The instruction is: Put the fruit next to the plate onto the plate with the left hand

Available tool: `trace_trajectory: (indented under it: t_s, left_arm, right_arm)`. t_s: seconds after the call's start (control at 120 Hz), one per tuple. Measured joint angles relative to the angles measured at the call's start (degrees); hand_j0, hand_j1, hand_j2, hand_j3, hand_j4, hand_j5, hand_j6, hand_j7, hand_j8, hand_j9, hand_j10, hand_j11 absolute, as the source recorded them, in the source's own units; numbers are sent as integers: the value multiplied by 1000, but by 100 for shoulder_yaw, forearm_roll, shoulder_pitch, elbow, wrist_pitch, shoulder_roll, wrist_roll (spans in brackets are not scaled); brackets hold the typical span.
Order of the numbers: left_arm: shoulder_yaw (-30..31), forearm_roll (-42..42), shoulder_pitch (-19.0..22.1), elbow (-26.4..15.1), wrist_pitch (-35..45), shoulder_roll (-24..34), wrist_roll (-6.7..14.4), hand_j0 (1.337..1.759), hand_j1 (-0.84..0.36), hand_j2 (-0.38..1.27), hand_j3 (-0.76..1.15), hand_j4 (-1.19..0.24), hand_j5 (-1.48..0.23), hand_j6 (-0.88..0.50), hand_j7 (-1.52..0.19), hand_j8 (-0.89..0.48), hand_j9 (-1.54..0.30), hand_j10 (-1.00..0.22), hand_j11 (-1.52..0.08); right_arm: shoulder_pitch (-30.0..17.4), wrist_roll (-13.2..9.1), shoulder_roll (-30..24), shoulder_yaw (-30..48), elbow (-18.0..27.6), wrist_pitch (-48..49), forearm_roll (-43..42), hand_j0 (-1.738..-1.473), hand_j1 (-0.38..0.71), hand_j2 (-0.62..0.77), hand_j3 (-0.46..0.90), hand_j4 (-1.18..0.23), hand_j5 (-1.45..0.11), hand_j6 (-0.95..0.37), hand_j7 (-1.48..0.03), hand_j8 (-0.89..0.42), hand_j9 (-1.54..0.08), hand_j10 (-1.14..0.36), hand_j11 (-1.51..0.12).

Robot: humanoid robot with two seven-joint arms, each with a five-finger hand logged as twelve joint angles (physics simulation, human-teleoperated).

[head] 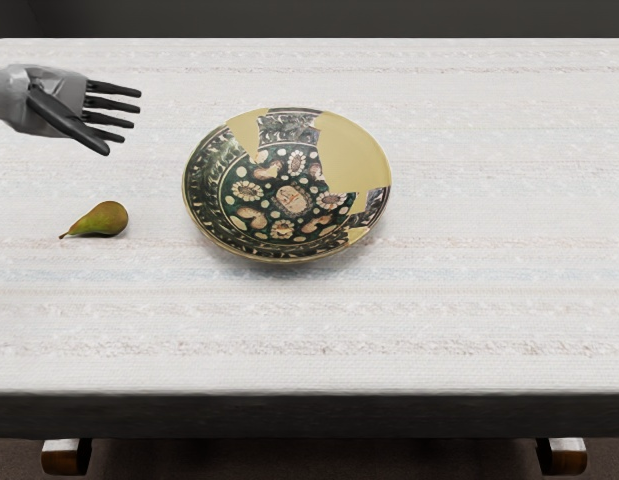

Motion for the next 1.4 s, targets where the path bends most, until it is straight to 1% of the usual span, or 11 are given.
trace_trajectory:
  t_s: [0.483, 0.533, 0.6, 0.658, 0.733, 0.8, 0.917, 0.975, 1.0, 1.142, 1.4]
  left_arm:
    - [10, 31, 64, -88, -4, 34, 66, 1658, 344, -1, 0, -4, -5, -4, -5, -4, -5, -4, -5]
    - [16, 15, 47, -351, -4, 402, 66, 1658, 344, -1, 0, -4, -5, -4, -5, -4, -5, -4, -5]
    - [30, -22, -52, -1150, -5, 1239, 67, 1658, 344, -1, 0, -4, -5, -4, -5, -4, -5, -4, -5]
    - [411, -28, -732, -1653, -5, 1297, 67, 1658, 344, 1, 0, -3, -6, -2, -6, -2, -6, -3, -6]
    - [1872, -40, -1961, -2008, -3, 706, 67, 1658, 343, 1, 0, -4, -6, -4, -6, -4, -6, -4, -6]
    - [3450, -43, -2833, -2325, -2, 2, -303, 1658, 343, 1, 0, -4, -6, -3, -6, -4, -6, -4, -6]
    - [5759, -248, -4045, -2744, -1, -1143, -1638, 1658, 344, 0, 0, -4, -5, -4, -5, -4, -6, -4, -6]
    - [6578, -385, -4842, -2932, 173, -1548, -2050, 1658, 344, 0, 0, -4, -5, -4, -5, -4, -5, -4, -5]
    - [6820, -425, -4945, -3042, 404, -1610, -2167, 1658, 344, 0, 0, -4, -5, -4, -5, -4, -5, -4, -5]
    - [7504, -525, -4954, -3412, 1813, -1796, -2493, 1658, 345, 0, 0, -3, -5, -4, -5, -3, -5, -3, -5]
    - [7948, -678, -4740, -3611, 3406, -2332, -2588, 1658, 344, 1, 0, -4, -5, -4, -5, -4, -5, -4, -5]
  right_arm:
    - [12, 2, 0, -16, -104, 1, 0, -1658, -335, -2, 0, -11, -15, -11, -15, -11, -15, -11, -15]
    - [12, 2, 0, -16, -105, 1, 0, -1658, -335, -2, 0, -11, -15, -11, -15, -11, -15, -11, -15]
    - [12, 3, 0, -16, -106, 1, 0, -1658, -335, -2, 0, -11, -15, -11, -15, -11, -15, -11, -15]
    - [13, 3, 0, -15, -107, 1, 0, -1658, -335, -2, 0, -12, -15, -12, -15, -11, -15, -11, -15]
    - [10, 4, 0, -16, -107, 2, 0, -1658, -335, -2, 0, -11, -15, -11, -15, -11, -15, -11, -15]
    - [11, 5, 0, -16, -107, 1, 0, -1658, -335, -2, 0, -11, -15, -11, -15, -11, -15, -11, -15]
    - [12, 3, 0, -16, -107, 1, 0, -1658, -335, -2, 0, -11, -15, -11, -15, -11, -15, -11, -15]
    - [13, 3, 0, -16, -107, 0, 0, -1658, -335, -2, 0, -11, -15, -11, -15, -11, -15, -11, -15]
    - [13, 2, 0, -16, -107, 0, 0, -1658, -335, -2, 0, -11, -15, -11, -15, -11, -15, -11, -15]
    - [13, 2, 0, -16, -107, 0, 0, -1658, -335, -2, 0, -11, -15, -11, -15, -11, -15, -11, -15]
    - [13, 1, 0, -16, -107, 0, 0, -1658, -335, -2, 0, -11, -15, -11, -15, -11, -15, -11, -15]
